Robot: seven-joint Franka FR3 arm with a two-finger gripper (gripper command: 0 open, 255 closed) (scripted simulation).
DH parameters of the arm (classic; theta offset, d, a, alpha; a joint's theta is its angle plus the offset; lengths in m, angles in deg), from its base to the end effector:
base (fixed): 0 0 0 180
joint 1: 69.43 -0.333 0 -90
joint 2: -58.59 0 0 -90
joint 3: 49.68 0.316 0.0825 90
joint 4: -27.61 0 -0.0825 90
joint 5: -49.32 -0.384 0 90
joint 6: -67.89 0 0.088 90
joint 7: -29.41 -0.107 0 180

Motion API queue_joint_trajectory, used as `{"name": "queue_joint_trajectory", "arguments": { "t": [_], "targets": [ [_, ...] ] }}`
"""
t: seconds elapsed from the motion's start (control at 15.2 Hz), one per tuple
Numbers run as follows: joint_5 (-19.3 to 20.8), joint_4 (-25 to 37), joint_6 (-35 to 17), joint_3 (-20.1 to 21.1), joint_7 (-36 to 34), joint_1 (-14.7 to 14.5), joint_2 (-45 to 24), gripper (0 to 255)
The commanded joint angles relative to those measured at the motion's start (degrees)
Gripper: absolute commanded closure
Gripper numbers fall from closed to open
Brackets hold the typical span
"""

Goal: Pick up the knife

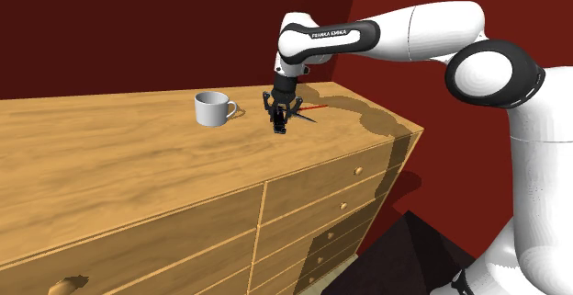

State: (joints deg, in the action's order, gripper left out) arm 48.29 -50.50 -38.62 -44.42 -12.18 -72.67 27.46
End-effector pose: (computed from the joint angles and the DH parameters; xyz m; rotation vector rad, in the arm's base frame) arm 0.7002 0.0933 0.4024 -2.9641 0.9090 0.1065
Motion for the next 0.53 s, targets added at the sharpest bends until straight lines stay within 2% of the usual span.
{"name": "queue_joint_trajectory", "arguments": {
  "t": [0.0, 0.2, 0.46],
  "targets": [
    [0.0, -0.01, 0.0, -0.01, -0.01, 0.0, -0.04, 255],
    [0.0, 0.02, 0.04, -0.01, 0.01, 0.02, -0.02, 255],
    [-0.02, 2.36, 2.85, 0.02, -0.11, -0.01, 0.45, 255]
  ]
}}
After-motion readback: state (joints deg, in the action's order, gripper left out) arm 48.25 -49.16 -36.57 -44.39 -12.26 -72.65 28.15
